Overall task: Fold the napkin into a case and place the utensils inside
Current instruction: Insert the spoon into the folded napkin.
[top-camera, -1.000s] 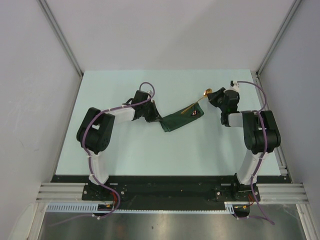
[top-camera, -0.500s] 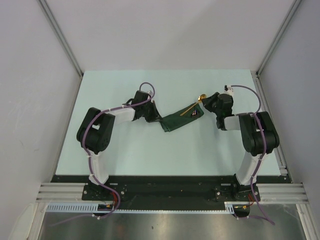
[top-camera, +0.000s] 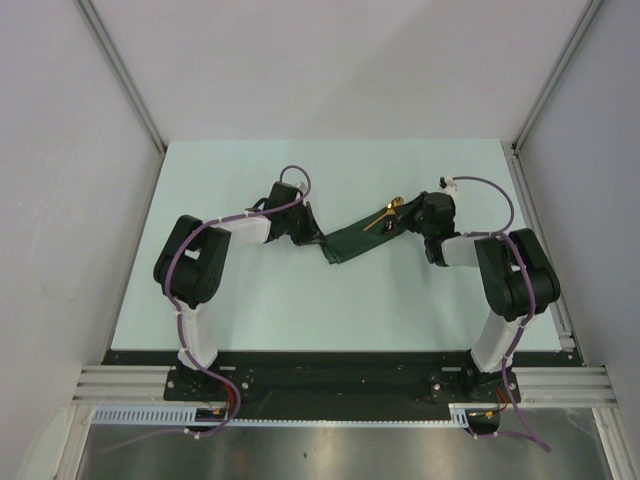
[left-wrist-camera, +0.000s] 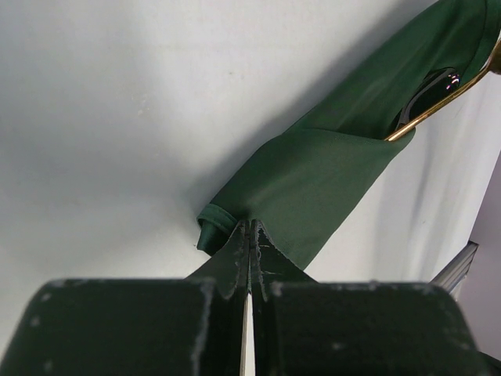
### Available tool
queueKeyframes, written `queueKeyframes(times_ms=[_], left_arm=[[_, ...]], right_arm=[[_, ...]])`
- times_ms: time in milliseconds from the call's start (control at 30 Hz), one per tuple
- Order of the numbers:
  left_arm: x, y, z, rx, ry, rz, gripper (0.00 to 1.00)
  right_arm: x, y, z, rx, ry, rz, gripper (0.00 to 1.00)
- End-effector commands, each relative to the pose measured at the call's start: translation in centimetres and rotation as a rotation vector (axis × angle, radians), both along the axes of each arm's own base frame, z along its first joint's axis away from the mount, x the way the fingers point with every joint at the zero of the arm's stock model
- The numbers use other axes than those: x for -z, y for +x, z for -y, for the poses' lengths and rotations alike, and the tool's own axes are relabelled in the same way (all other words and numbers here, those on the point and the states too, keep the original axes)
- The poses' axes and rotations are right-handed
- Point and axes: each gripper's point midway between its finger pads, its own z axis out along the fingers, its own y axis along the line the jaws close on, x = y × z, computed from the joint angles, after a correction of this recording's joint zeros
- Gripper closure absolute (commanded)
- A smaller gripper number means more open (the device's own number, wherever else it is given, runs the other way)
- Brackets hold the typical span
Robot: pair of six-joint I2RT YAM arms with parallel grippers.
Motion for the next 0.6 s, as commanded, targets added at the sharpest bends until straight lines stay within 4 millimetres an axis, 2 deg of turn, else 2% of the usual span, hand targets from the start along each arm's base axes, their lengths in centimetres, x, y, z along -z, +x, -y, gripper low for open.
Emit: queueKeyframes(times_ms=[0,400,567], left_arm=[[0.0,-0.1,0.4,-0.003,-0.009,0.005,1.0],[-0.1,-0.2,0.8,0.002,-0.011,0.009,1.0],[-0.3,-0.1,0.8,0.001,-0.015,0.015,1.0]], right_arm=[[-1.2,-0.2,-0.3,0.041,0.042,0.0,1.0],[-0.1,-1.2,-3.0,0.006,0.089,-0.046,1.0],[1.0,-1.8,-3.8,-0.005,0.105,-0.081,1.0]])
